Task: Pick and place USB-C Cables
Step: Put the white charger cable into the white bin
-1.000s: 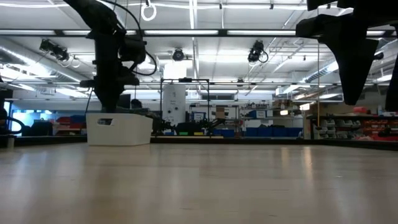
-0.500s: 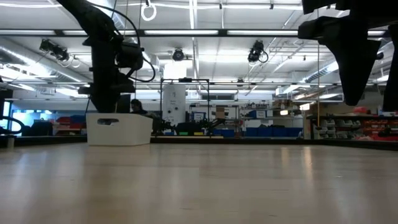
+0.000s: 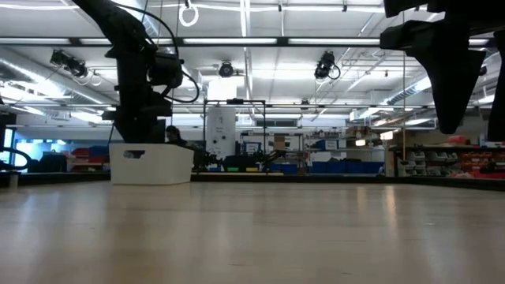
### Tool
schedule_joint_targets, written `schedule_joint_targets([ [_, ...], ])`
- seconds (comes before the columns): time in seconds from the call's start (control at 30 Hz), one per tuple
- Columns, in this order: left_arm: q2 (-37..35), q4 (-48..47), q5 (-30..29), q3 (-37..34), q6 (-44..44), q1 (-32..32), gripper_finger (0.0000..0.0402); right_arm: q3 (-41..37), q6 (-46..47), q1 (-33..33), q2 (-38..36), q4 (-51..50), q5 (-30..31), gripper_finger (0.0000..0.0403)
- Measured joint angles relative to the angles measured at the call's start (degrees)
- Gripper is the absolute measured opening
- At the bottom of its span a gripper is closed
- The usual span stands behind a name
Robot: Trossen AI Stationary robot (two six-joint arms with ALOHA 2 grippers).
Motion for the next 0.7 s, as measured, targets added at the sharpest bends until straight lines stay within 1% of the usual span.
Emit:
schedule_joint_targets([
  [0.23,-0.1,-0.4,0.1,0.9,1.2,0.0,0.0142,0.0,0.0,0.0,0.0,0.0,0.0,0.018],
  [0.37,-1.2,-0.4,4.7,4.7,2.9,-1.4,0.0142,0.0,0.0,0.0,0.0,0.0,-1.0,0.018],
  [0.47,-1.9,-0.4,8.3,7.8,6.1,-5.1,0.0142,0.0,0.0,0.1,0.0,0.6,-3.8,0.018],
  [0.53,-2.6,0.0,9.9,9.2,8.7,-8.8,0.0142,0.0,0.4,0.4,0.0,1.4,-5.9,0.018],
  [0.6,-3.0,0.9,10.3,9.9,10.5,-13.1,0.0142,0.0,0.4,1.0,0.0,1.8,-7.3,0.018],
  [0.7,-3.2,2.8,10.3,11.1,11.2,-19.9,0.0142,0.0,0.9,1.7,0.0,1.8,-7.5,0.018],
])
